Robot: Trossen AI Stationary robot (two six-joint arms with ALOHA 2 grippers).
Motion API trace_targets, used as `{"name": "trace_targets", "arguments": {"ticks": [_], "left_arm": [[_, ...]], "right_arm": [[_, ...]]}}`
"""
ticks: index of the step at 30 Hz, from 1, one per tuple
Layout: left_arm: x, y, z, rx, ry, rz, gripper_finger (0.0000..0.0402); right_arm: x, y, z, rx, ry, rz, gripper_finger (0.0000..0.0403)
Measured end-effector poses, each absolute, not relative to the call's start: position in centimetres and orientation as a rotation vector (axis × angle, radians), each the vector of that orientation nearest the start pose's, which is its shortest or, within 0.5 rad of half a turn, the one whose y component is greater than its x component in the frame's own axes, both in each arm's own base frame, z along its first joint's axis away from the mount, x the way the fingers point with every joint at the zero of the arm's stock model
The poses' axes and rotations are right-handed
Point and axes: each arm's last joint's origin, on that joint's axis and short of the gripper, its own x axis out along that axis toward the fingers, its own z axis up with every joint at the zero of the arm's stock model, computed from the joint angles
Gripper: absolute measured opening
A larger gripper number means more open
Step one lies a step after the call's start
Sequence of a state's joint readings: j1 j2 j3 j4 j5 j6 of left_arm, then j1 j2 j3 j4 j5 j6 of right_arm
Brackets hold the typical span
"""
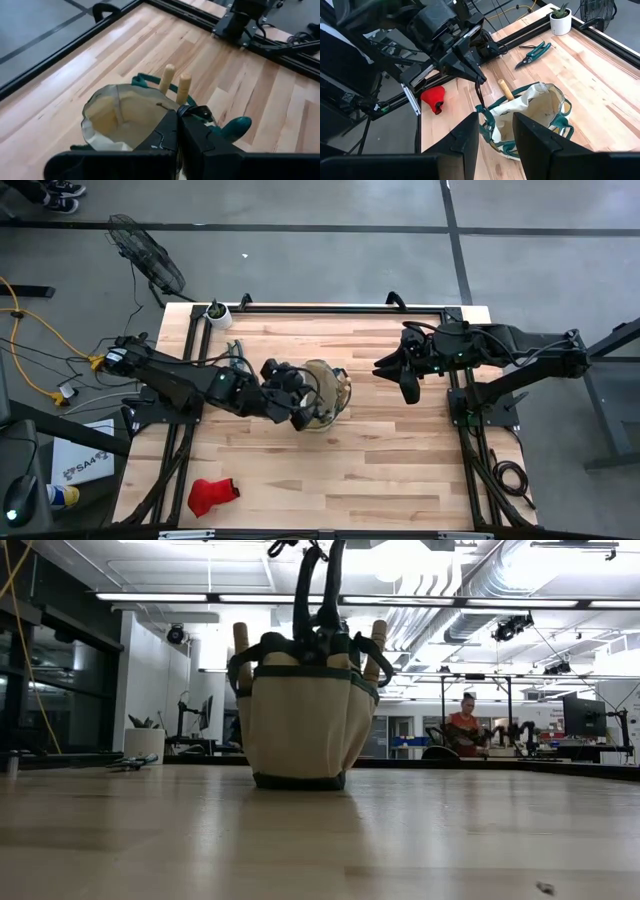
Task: Pick & Place Garden tools in Gardening bag
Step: Put the right shear scissors into the gardening bag
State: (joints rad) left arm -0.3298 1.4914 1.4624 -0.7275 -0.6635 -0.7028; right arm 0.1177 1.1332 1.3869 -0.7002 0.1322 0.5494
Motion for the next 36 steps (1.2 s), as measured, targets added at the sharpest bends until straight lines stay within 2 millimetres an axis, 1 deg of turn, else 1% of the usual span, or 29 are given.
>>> {"name": "trace_targets", "arguments": {"ticks": [4,10,15,22,25,28,31,36], "left_arm": [[29.8,-8.7,35.6,-0.318,0.528,0.522,0.0],[29.8,-8.7,35.6,-0.392,0.529,0.527,0.0],[29.7,-8.9,35.4,-0.432,0.565,0.499,0.0],[30.0,-9.0,34.2,-0.469,0.617,0.554,0.0],[30.0,-8.9,33.5,-0.46,0.656,0.591,0.0],[30.4,-8.9,33.3,-0.498,0.642,0.596,0.0],[30.6,-9.1,33.5,-0.538,0.645,0.549,0.0],[30.2,-8.9,33.1,-0.509,0.688,0.585,0.0]], "right_arm": [[21.6,2.2,42.1,0.482,0.427,-0.135,0.0111],[21.6,2.1,42.1,0.474,0.419,-0.159,0.0111],[21.6,2.1,42.1,0.459,0.42,-0.156,0.0111],[21.6,2.1,42.1,0.458,0.42,-0.156,0.0111],[21.6,2.1,42.1,0.458,0.42,-0.156,0.0111],[21.6,2.1,42.1,0.457,0.42,-0.156,0.0111],[21.6,2.1,42.1,0.457,0.42,-0.156,0.0111],[21.6,2.1,42.0,0.457,0.421,-0.156,0.0111]]}}
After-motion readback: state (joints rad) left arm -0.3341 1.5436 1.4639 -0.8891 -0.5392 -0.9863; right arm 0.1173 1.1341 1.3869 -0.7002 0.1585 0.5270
